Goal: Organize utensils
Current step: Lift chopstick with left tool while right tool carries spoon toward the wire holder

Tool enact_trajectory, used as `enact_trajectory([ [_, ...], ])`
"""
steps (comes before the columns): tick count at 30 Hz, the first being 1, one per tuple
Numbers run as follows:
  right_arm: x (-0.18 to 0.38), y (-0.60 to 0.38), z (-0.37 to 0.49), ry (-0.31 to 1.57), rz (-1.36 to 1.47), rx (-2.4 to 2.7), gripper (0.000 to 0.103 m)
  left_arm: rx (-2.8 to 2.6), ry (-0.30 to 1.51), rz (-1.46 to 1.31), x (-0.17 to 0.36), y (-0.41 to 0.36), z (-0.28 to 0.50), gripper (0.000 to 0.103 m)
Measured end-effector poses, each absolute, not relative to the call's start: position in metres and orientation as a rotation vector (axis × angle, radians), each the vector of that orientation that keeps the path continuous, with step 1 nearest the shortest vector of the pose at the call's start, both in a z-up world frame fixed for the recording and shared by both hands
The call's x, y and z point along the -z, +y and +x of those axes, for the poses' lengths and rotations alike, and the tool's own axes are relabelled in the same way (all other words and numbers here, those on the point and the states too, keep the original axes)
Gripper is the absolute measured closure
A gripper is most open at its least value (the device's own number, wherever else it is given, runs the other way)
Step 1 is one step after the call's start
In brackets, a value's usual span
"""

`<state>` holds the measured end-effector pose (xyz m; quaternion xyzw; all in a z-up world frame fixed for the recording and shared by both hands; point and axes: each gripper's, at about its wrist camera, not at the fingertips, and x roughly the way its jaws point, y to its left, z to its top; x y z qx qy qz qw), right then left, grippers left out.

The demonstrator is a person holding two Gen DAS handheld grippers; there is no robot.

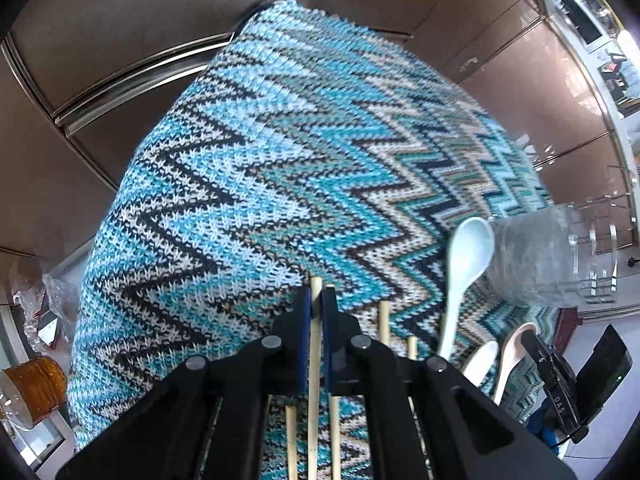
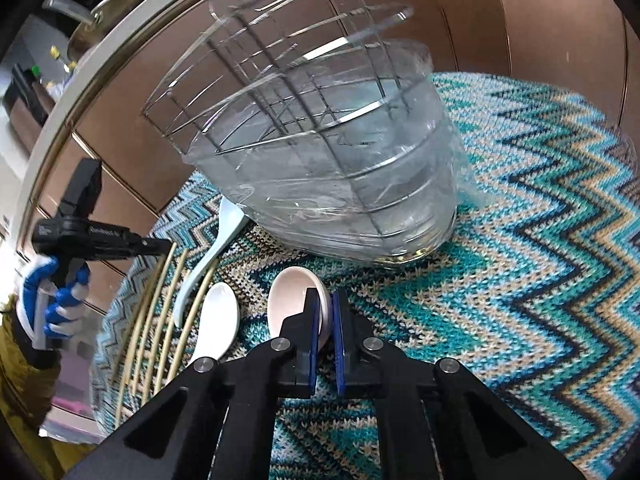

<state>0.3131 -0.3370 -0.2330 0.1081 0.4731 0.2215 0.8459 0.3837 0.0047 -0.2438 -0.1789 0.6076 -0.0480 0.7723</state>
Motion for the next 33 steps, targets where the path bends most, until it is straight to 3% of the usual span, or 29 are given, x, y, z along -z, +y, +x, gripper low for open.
enact_trajectory([
  [17, 0.132, -0.335, 0.222, 0.774, 0.109, -0.332, 0.096, 0.231, 1.081, -0.408, 0.137, 0.008, 0.323, 0.098],
  [24, 0.066, -0.330, 0.204, 0.586, 0.067, -0.255, 0.096, 0.286, 0.852, -0.385, 0.056, -0.013, 0.315, 0.098],
  [33, 0.027, -0.333, 0.233, 0.366, 0.077, -0.123, 0.096, 0.299, 0.471, -0.427, -0.034, -0.059, 0.344, 0.098],
])
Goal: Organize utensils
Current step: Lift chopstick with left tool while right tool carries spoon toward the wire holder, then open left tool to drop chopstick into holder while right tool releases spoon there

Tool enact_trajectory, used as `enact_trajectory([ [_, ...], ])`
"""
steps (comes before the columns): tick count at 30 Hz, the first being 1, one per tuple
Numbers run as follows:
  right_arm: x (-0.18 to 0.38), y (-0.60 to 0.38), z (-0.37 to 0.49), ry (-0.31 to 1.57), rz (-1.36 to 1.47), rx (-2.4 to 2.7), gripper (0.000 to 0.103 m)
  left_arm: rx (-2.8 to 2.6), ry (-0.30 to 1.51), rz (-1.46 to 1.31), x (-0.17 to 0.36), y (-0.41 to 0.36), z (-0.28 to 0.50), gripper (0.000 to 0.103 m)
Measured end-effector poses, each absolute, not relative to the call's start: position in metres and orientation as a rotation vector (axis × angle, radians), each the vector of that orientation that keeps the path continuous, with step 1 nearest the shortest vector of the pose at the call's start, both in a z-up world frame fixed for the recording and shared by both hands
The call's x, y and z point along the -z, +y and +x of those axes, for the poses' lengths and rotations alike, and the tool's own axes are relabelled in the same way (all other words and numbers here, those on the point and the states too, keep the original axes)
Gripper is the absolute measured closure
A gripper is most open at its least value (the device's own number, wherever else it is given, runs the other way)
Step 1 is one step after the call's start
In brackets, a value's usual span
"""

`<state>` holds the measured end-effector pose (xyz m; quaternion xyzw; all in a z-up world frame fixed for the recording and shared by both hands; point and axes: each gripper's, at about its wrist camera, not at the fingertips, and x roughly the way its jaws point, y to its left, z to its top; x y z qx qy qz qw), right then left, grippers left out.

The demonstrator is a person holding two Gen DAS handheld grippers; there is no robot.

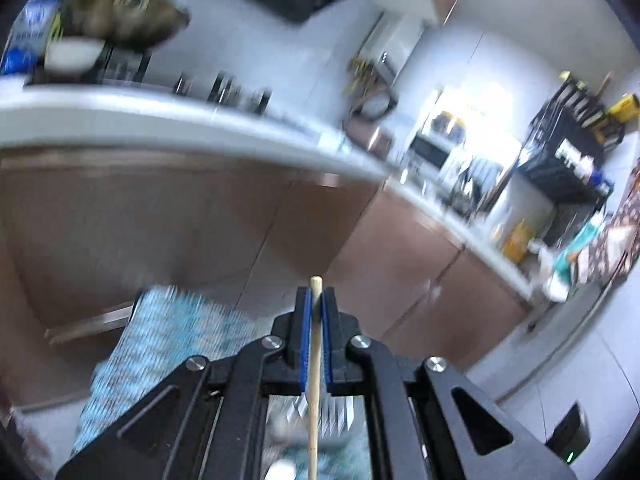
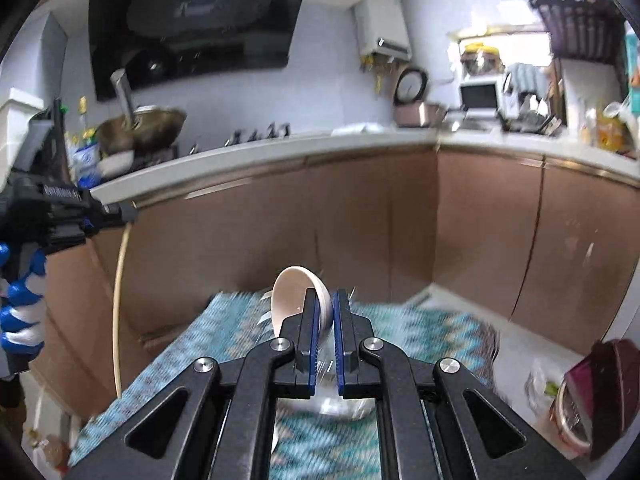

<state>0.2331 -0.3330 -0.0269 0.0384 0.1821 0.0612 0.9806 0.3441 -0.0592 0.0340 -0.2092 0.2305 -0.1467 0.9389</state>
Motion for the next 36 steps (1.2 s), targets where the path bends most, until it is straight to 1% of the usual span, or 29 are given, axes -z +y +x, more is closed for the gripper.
enact_trajectory([
  [4, 0.021, -0.335, 0.249, 0.253, 0.067, -0.027, 0.096, 0.276, 0.316, -0.434, -0.041, -0.086, 0.359, 0.098],
  [8, 0.031, -0.338, 0.276, 0.175, 0.046, 0.057, 0.096, 0.245, 0.234, -0.383, -0.031, -0.113, 0.369, 0.098],
  [16, 0.066, -0.341, 0.296, 0.132, 0.030, 0.132, 0.096, 0.251, 0.225, -0.288, 0.021, -0.154, 0.380, 0.098],
  [21, 0.082, -0.336, 0.301, 0.125, 0.014, 0.146, 0.095, 0.235, 0.220, -0.263, 0.047, -0.162, 0.380, 0.098],
  [25, 0.096, -0.328, 0.302, 0.146, 0.007, 0.141, 0.092, 0.230, 0.253, -0.245, 0.063, -0.169, 0.381, 0.098],
  [27, 0.104, -0.325, 0.302, 0.164, -0.005, 0.137, 0.092, 0.225, 0.256, -0.226, 0.069, -0.171, 0.378, 0.098],
  [28, 0.107, -0.323, 0.301, 0.171, -0.007, 0.134, 0.092, 0.225, 0.257, -0.218, 0.070, -0.170, 0.376, 0.096],
  [29, 0.110, -0.322, 0.298, 0.177, -0.006, 0.131, 0.090, 0.227, 0.260, -0.211, 0.072, -0.170, 0.374, 0.096],
  [31, 0.112, -0.321, 0.294, 0.178, -0.003, 0.130, 0.078, 0.224, 0.269, -0.202, 0.072, -0.167, 0.369, 0.096],
  [32, 0.111, -0.320, 0.291, 0.176, -0.003, 0.131, 0.074, 0.224, 0.275, -0.202, 0.070, -0.165, 0.367, 0.096],
  [33, 0.110, -0.319, 0.288, 0.173, -0.003, 0.133, 0.068, 0.223, 0.279, -0.200, 0.068, -0.164, 0.365, 0.096],
  [34, 0.107, -0.320, 0.285, 0.172, -0.003, 0.134, 0.066, 0.222, 0.282, -0.200, 0.066, -0.162, 0.363, 0.096],
  [36, 0.102, -0.321, 0.278, 0.169, -0.003, 0.137, 0.065, 0.217, 0.278, -0.203, 0.058, -0.154, 0.354, 0.092],
])
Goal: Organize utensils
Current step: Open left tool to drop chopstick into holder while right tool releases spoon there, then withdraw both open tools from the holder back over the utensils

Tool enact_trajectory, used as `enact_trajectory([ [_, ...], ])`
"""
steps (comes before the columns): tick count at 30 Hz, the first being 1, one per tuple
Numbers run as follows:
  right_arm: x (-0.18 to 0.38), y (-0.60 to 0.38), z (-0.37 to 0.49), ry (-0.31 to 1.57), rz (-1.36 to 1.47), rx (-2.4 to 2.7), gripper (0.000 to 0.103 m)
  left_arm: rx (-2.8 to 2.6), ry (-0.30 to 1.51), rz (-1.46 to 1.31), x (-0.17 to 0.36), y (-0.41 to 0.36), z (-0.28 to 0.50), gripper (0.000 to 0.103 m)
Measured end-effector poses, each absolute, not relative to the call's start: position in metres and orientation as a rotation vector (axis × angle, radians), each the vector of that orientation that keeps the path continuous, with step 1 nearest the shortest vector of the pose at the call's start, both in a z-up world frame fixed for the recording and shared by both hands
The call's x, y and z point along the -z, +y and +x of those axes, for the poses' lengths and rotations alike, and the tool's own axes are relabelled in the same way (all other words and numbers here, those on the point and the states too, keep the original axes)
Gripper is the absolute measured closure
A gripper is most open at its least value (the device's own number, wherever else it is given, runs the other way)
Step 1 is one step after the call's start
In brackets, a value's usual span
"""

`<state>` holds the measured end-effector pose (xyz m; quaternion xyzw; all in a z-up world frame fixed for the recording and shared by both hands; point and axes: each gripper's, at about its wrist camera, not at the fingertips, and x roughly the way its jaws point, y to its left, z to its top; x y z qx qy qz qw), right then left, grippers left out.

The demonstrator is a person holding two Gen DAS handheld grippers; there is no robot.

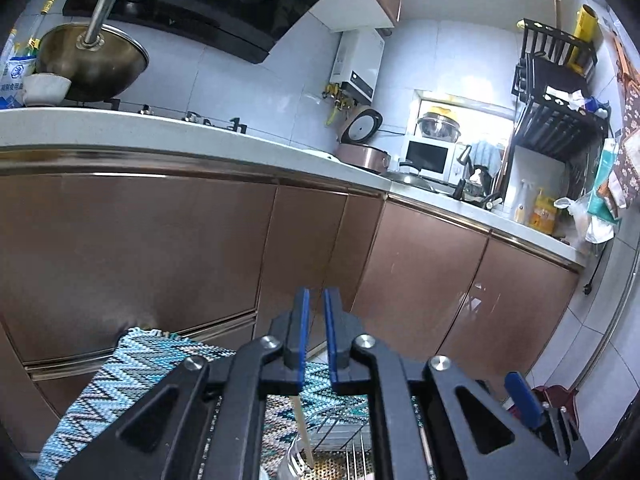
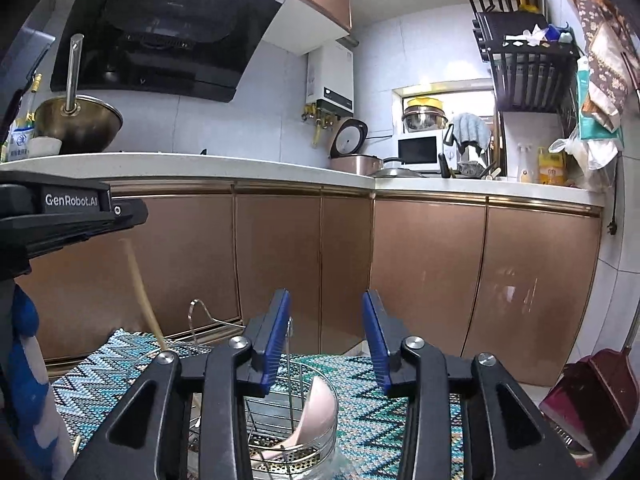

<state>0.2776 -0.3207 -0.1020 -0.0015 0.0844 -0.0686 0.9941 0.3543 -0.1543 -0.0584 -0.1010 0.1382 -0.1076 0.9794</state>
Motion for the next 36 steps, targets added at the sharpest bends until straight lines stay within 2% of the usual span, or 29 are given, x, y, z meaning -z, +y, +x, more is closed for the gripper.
enact_trajectory([
  [2, 0.095, -0.322, 0.268, 0.170, 0.009, 0.140, 0.062, 0.204, 0.270, -0.208, 0.050, -0.144, 0.343, 0.077],
  [4, 0.089, -0.323, 0.257, 0.165, 0.016, 0.144, 0.055, 0.191, 0.261, -0.209, 0.042, -0.134, 0.333, 0.068],
  [5, 0.086, -0.324, 0.250, 0.161, 0.019, 0.147, 0.052, 0.179, 0.254, -0.205, 0.036, -0.126, 0.325, 0.067],
  [13, 0.041, -0.332, 0.180, 0.098, 0.071, 0.159, 0.000, 0.099, 0.240, -0.191, 0.000, -0.070, 0.266, 0.064],
  [17, 0.020, -0.330, 0.143, 0.060, 0.072, 0.166, 0.000, 0.066, 0.225, -0.179, -0.014, -0.042, 0.226, 0.058],
  [29, -0.029, -0.317, 0.058, -0.040, 0.108, 0.119, 0.000, -0.030, 0.227, -0.212, -0.039, 0.035, 0.136, 0.056],
  [36, -0.041, -0.297, 0.034, -0.022, 0.101, 0.040, 0.000, -0.011, 0.256, -0.237, -0.043, 0.061, 0.106, 0.056],
])
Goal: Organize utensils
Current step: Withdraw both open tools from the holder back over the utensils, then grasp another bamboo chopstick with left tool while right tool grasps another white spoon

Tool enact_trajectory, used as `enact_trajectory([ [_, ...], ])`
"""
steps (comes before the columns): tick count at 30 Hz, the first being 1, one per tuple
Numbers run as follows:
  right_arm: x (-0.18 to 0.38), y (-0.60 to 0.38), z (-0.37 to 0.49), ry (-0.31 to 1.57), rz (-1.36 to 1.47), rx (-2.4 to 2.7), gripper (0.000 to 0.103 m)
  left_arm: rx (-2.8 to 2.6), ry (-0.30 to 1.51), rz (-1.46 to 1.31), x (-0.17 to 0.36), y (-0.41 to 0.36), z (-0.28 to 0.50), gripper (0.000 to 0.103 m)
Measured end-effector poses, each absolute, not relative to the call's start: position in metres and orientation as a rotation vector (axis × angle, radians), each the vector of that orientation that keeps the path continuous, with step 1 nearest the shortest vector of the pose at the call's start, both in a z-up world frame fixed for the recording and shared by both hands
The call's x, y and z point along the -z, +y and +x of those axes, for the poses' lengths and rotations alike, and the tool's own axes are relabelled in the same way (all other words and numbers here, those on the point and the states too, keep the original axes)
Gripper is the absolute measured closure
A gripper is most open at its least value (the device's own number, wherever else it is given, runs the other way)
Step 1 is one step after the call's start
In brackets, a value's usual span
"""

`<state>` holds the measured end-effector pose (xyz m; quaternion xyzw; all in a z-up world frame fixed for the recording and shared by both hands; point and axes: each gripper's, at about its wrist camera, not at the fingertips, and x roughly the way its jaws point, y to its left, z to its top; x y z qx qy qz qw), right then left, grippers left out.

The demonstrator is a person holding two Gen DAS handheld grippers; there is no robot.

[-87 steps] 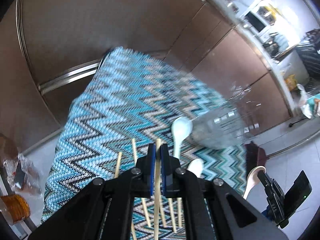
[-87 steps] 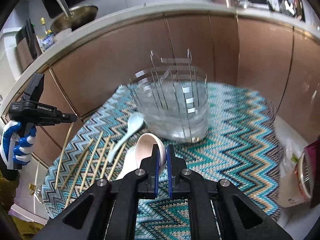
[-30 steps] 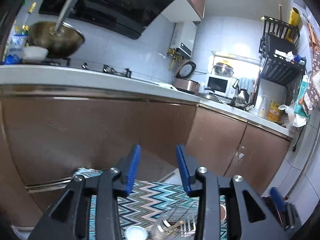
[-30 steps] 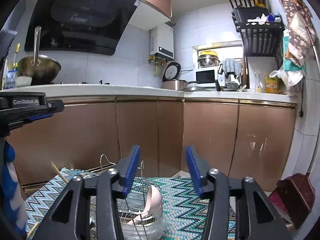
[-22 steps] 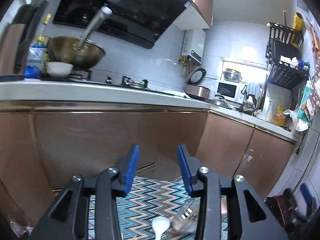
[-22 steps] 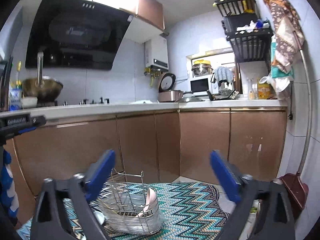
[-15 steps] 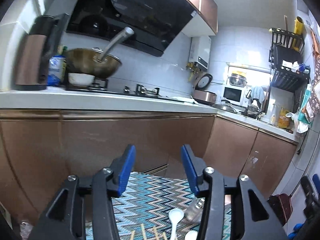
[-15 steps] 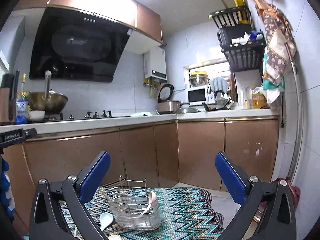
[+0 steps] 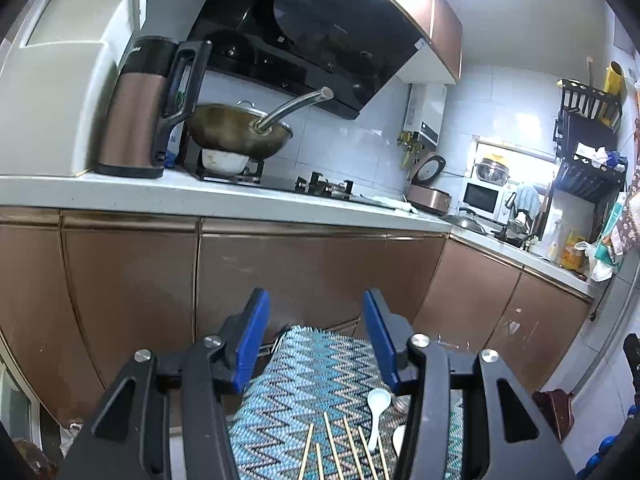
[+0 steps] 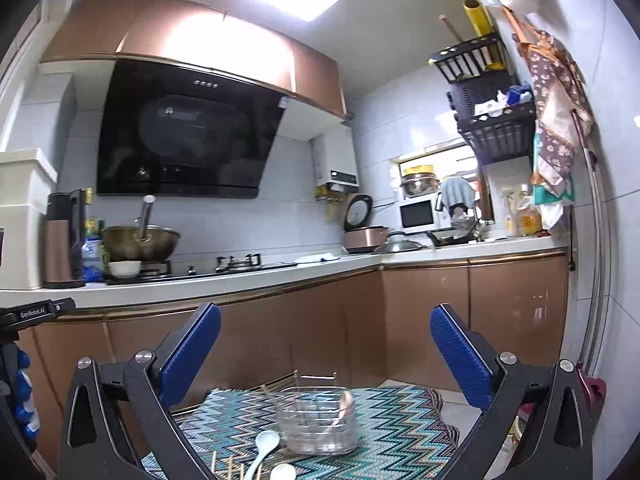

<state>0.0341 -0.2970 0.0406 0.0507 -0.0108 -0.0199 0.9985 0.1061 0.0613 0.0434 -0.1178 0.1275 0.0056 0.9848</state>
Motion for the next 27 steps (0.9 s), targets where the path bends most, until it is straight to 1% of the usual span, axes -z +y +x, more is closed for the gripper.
enact_trajectory([
  [6, -0.037, -0.292, 0.032, 0.019, 0.123, -0.003, 0.000, -0.008, 0.329, -0.254, -0.030, 0.075, 0.108, 0.056],
  [14, -0.008, -0.302, 0.061, 0.148, 0.182, -0.043, 0.001, 0.014, 0.494, -0.268, 0.015, 0.075, 0.144, 0.056],
  [17, 0.010, -0.307, 0.077, 0.213, 0.204, -0.058, 0.005, 0.033, 0.573, -0.275, 0.037, 0.075, 0.160, 0.056],
  [19, 0.022, -0.311, 0.089, 0.260, 0.215, -0.063, 0.011, 0.046, 0.630, -0.279, 0.054, 0.073, 0.173, 0.056],
  [20, 0.028, -0.313, 0.094, 0.281, 0.219, -0.064, 0.012, 0.053, 0.647, -0.278, 0.060, 0.072, 0.176, 0.056],
  [22, 0.041, -0.317, 0.105, 0.324, 0.230, -0.071, 0.017, 0.079, 0.694, -0.271, 0.074, 0.066, 0.184, 0.056],
  [27, 0.072, -0.325, 0.131, 0.426, 0.250, -0.096, 0.026, 0.201, 0.832, -0.271, 0.110, 0.042, 0.204, 0.057],
])
